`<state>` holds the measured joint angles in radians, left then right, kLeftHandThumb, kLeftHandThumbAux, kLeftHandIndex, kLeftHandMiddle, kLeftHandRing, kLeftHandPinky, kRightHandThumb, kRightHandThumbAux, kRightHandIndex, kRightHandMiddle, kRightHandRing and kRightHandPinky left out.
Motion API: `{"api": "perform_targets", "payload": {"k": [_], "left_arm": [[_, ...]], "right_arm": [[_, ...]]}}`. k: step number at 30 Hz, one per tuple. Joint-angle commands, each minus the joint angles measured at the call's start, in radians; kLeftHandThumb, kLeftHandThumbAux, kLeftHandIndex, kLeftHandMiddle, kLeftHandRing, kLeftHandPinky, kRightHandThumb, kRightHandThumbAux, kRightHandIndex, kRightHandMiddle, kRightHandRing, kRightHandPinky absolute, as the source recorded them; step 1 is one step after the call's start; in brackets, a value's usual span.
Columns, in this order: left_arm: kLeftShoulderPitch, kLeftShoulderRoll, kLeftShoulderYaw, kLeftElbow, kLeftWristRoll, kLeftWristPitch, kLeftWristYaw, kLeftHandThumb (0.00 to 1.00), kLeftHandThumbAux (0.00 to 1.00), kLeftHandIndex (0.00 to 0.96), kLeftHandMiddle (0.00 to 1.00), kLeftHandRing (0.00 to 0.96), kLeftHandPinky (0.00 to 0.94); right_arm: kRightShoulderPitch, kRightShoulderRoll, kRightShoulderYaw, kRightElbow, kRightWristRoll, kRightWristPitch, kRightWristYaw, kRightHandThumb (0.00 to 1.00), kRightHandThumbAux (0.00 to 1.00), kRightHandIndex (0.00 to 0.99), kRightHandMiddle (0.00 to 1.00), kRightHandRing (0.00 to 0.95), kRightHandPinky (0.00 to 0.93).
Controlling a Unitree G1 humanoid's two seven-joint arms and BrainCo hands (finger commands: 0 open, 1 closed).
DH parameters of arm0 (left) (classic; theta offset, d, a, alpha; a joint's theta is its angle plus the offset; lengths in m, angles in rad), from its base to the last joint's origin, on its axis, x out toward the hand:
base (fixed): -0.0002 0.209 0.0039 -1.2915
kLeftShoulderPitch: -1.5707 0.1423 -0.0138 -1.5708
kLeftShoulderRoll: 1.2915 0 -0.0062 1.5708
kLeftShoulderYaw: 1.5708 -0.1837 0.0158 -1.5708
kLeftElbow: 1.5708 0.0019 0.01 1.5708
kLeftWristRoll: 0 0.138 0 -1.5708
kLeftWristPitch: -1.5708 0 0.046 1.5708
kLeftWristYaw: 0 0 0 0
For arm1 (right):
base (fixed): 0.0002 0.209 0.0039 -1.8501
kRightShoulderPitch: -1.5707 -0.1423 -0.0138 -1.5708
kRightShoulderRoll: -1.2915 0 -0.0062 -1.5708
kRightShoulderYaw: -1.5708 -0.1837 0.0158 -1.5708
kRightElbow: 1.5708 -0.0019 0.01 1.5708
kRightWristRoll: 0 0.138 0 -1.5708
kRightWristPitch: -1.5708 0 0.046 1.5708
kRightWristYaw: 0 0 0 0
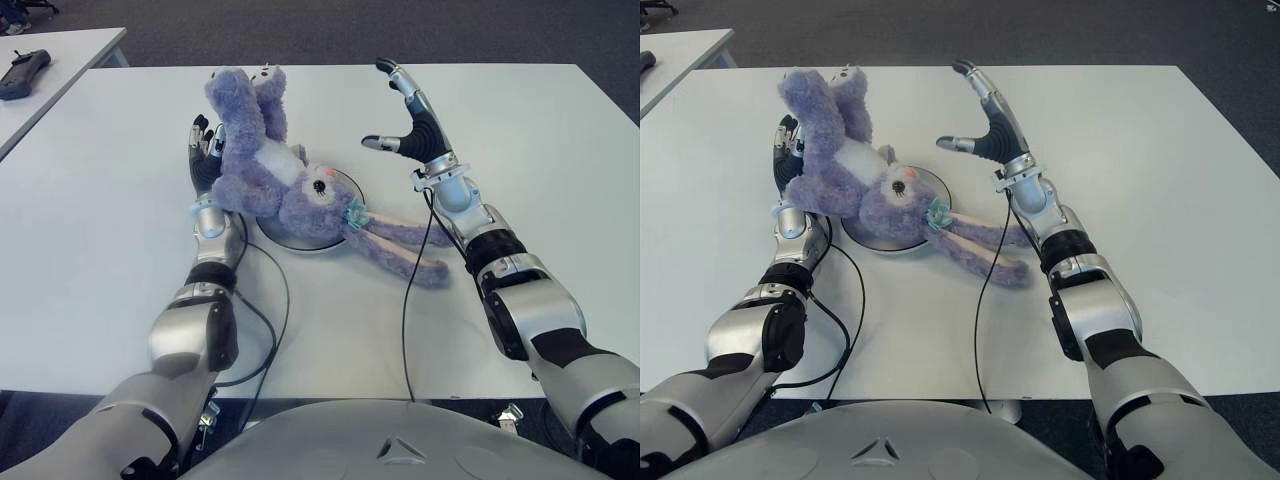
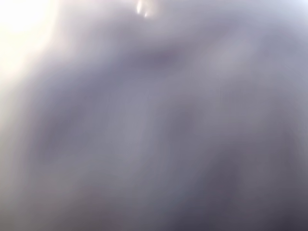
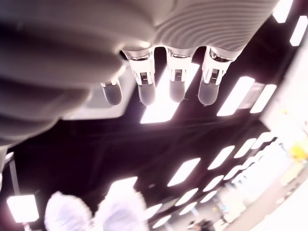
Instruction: Put the doll into the plate.
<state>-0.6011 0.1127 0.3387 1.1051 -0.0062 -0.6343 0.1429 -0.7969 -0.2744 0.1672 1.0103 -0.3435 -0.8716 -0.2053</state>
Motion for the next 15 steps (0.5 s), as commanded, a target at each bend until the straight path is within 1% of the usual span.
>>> {"api": "perform_targets", "payload": {"k": [1, 9, 10, 11, 15], "left_arm": [[0.308, -0.135, 0.023, 0.186, -0.043, 0.007, -0.004, 0.0, 0.361, 0.0, 0.0, 0.0, 0.0], [0.306, -0.135, 0.027, 0.186, -0.049, 0.006, -0.01, 0.0, 0.36, 0.0, 0.0, 0.0, 0.0], [0.306, -0.135, 0.027, 0.186, -0.049, 0.007, -0.008, 0.0, 0.368, 0.0, 0.0, 0.0, 0.0], [0.306, -0.135, 0.027, 0.185, -0.049, 0.008, -0.007, 0.0, 0.367, 0.0, 0.0, 0.0, 0.0], [0.307, -0.135, 0.026, 0.185, -0.047, 0.007, -0.006, 0.0, 0.371, 0.0, 0.0, 0.0, 0.0]], "right_arm": [[-0.066, 0.054, -0.076, 0.164, 0.109, 0.086, 0.09, 0.0, 0.439, 0.0, 0.006, 0.0, 0.0], [-0.08, 0.058, -0.132, 0.255, 0.143, 0.167, 0.12, 0.0, 0.444, 0.0, 0.0, 0.0, 0.0], [-0.08, 0.058, -0.139, 0.262, 0.148, 0.18, 0.122, 0.0, 0.459, 0.0, 0.0, 0.0, 0.0], [-0.081, 0.057, -0.145, 0.267, 0.152, 0.189, 0.124, 0.0, 0.442, 0.0, 0.0, 0.0, 0.0], [-0.082, 0.058, -0.171, 0.285, 0.162, 0.226, 0.128, 0.0, 0.433, 0.0, 0.0, 0.0, 0.0]]}}
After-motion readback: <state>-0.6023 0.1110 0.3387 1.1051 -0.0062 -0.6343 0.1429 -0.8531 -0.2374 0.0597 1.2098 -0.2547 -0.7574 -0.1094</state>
